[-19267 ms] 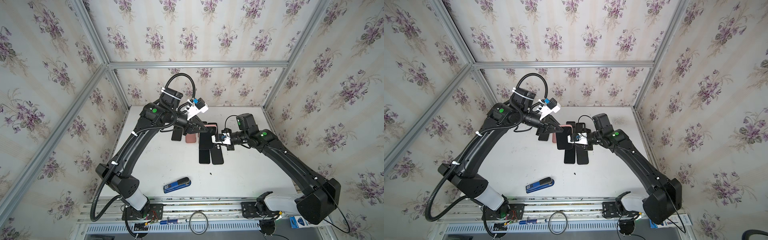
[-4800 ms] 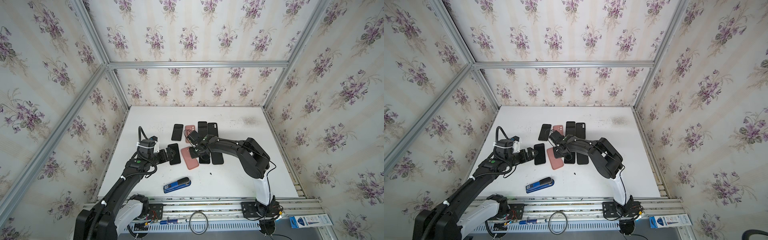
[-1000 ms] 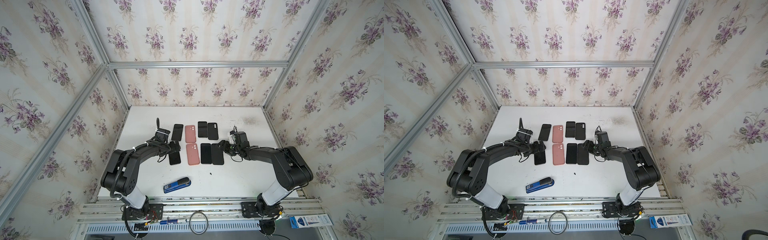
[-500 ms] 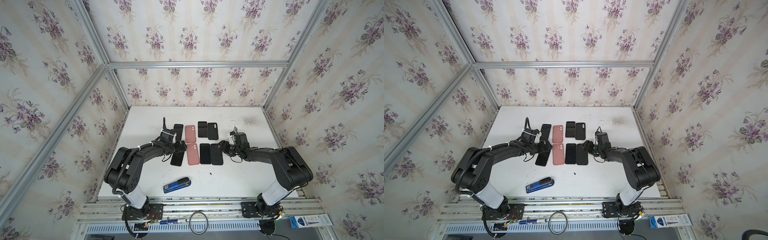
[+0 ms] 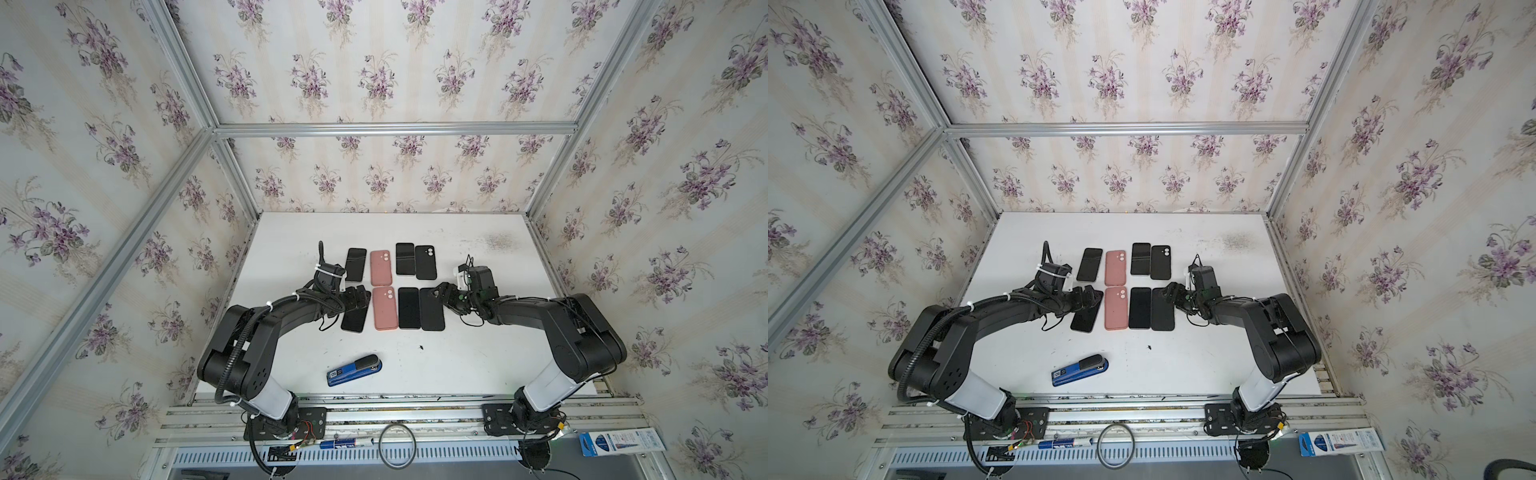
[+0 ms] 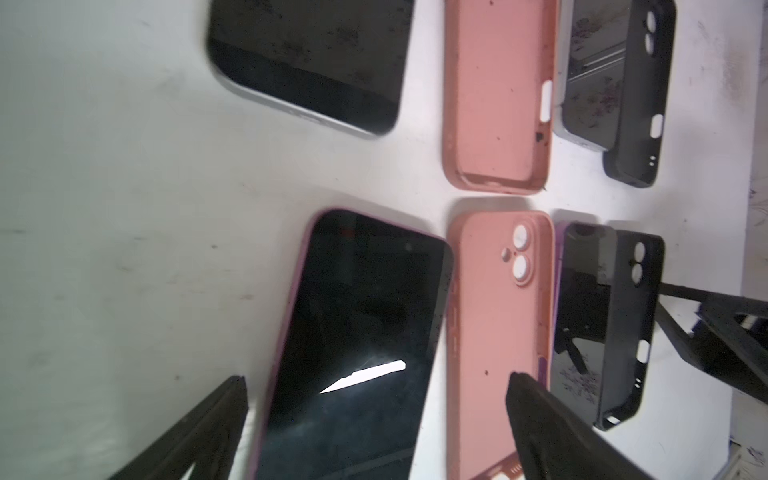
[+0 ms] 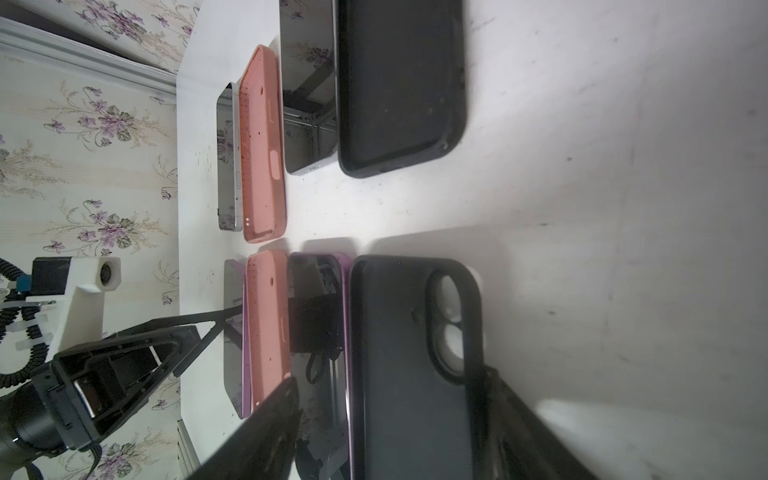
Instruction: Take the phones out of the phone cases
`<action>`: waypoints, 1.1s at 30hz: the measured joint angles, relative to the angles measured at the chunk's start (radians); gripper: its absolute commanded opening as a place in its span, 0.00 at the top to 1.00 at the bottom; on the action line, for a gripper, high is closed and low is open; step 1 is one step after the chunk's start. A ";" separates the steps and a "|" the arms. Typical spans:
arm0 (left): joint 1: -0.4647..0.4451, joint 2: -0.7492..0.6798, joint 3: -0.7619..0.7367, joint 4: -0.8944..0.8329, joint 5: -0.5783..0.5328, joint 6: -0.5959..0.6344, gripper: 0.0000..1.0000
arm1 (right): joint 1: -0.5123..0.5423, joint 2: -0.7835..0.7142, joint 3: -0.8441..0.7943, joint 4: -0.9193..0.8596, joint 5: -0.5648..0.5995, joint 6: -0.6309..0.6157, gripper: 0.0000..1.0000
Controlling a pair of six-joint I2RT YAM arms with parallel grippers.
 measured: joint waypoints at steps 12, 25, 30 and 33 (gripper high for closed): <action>-0.005 -0.016 0.007 0.009 0.050 -0.056 0.00 | 0.028 0.004 0.048 -0.074 0.003 -0.019 0.20; 0.105 -0.177 0.079 -0.127 -0.027 0.033 0.00 | -0.015 -0.167 0.078 -0.396 0.117 -0.126 0.08; 0.164 -0.134 0.187 -0.168 -0.005 0.093 0.00 | -0.074 -0.163 0.147 -0.468 0.126 -0.172 0.08; 0.193 -0.061 0.262 -0.179 0.017 0.125 0.00 | -0.108 -0.113 0.222 -0.471 0.114 -0.205 0.08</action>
